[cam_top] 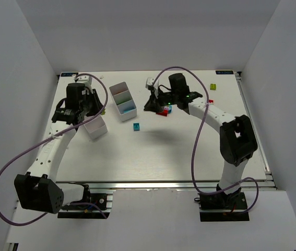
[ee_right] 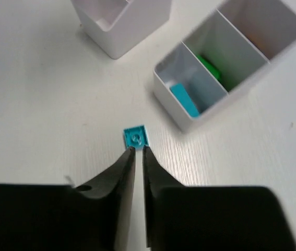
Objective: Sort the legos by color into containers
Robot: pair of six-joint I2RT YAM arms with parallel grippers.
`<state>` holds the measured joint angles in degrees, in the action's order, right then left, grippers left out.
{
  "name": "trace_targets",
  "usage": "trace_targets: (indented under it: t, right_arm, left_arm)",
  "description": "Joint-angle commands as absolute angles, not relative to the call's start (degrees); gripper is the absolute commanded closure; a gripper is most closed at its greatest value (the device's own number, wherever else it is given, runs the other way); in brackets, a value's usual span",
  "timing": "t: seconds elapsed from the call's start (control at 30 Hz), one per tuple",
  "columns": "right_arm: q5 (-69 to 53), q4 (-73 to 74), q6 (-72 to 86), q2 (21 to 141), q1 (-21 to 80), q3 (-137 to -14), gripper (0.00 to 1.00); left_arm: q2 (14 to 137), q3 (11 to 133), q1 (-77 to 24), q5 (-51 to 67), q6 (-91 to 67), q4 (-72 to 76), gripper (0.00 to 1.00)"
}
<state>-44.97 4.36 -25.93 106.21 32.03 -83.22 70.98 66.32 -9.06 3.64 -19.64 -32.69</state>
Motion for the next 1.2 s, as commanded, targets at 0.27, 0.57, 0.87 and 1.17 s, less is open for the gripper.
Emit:
trace_targets:
  t: [0.27, 0.57, 0.87, 1.17]
  right_arm:
    - [-46.58, 8.00, -29.18, 98.97, 23.03, -82.09, 1.00]
    - [-46.93, 8.09, -27.77, 98.53, 20.13, -81.65, 1.00]
    - [-46.85, 8.00, -27.69, 97.82, 19.51, -80.51, 0.99]
    - [-45.35, 7.56, -26.64, 97.73, 18.28, -80.16, 0.70]
  left_arm:
    - [72.16, 65.04, -8.96, -4.75, 23.10, -34.98, 0.96]
    - [76.11, 61.17, -8.26, -1.05, 31.99, -30.24, 1.00]
    - [79.10, 61.52, -7.12, -1.14, 34.10, -26.98, 1.00]
    - [80.51, 60.21, -6.07, -0.79, 35.07, -24.88, 0.94]
